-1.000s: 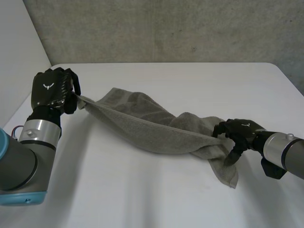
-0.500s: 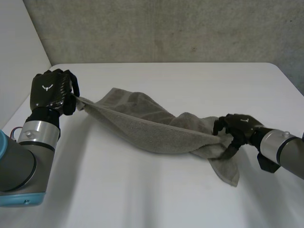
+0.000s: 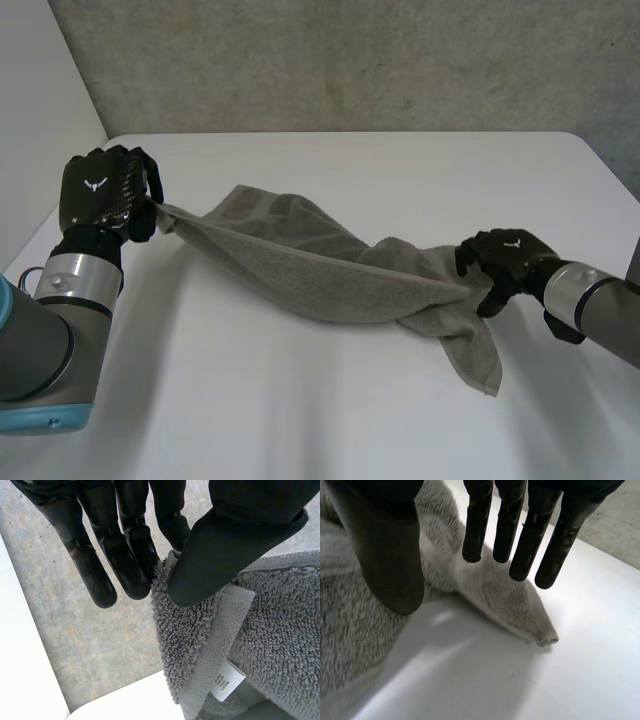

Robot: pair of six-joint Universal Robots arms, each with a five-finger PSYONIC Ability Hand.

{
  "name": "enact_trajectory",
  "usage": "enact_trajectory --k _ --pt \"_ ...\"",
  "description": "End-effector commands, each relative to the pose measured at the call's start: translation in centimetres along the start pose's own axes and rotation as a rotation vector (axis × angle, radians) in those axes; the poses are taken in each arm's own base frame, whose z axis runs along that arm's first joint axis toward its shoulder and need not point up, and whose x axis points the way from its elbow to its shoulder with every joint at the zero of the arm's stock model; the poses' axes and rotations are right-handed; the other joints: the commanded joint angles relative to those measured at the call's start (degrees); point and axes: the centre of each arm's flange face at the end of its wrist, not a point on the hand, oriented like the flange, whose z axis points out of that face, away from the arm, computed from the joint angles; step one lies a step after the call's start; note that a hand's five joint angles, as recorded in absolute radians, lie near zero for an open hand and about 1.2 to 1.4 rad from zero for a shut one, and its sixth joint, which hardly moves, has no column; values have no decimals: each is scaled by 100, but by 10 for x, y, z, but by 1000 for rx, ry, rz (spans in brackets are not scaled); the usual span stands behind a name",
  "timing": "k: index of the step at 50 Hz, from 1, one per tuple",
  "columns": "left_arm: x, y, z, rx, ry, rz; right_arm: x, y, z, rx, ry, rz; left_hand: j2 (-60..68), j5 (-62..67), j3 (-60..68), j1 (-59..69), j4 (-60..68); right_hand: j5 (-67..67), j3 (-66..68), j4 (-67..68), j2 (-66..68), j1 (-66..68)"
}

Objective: Fold the towel.

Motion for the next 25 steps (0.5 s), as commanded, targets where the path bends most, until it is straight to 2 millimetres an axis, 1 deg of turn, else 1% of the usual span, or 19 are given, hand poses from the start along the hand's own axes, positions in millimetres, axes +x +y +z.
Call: enact_trajectory --k 1,3,5,11,15,17,18,19,20,21,22,23,24,25 --pt "0 0 0 0 -1 1 -4 15 9 -22 -10 -45 1032 1134 1029 1165 1018 -93 -169 -160 -70 -115" --pt "0 1 0 -1 -1 -1 -2 19 15 1 7 -54 1032 1134 1029 1165 1018 8 -69 -60 30 -15" --pt "0 0 0 0 -1 -1 -1 18 18 18 17 -57 1032 1134 1029 1165 1018 75 -2 7 98 52" --pt "0 1 0 -1 -1 -1 3 19 27 51 31 3 1032 1134 1029 1165 1018 294 217 226 316 271" --pt "0 1 0 -1 -1 -1 0 21 33 60 26 21 1032 1134 1029 1165 1018 698 621 630 721 675" --pt "0 1 0 -1 -1 -1 -5 19 40 78 36 12 1032 1134 1029 1165 1018 1451 1374 1383 1473 1428" --pt "0 1 0 -1 -1 -1 -5 19 40 78 37 12 1032 1134 1029 1165 1018 1455 1378 1387 1478 1432" --pt "0 1 0 -1 -1 -1 -4 17 42 86 55 5 1032 1134 1029 1165 1018 2271 2194 2203 2294 2248" --pt "0 1 0 -1 -1 -1 -2 15 43 95 72 1 1032 1134 1029 1165 1018 3761 3684 3694 3784 3739" --pt "0 1 0 -1 -1 -1 -2 15 43 95 73 1 1032 1134 1029 1165 1018 3776 3699 3709 3799 3753" --pt "-1 1 0 -2 -2 0 1 13 44 102 90 -4 1032 1134 1029 1165 1018 4536 4460 4469 4559 4514" --pt "-1 0 0 0 -4 0 3 9 43 113 106 -9 1032 1134 1029 1165 1018 4544 4467 4476 4567 4521" --pt "-1 0 0 1 -4 0 3 9 43 114 106 -9 1032 1134 1029 1165 1018 4544 4467 4476 4567 4521" --pt "-1 0 0 1 -4 0 6 1 40 131 118 -13 1032 1134 1029 1165 1018 4544 4467 4476 4567 4521"
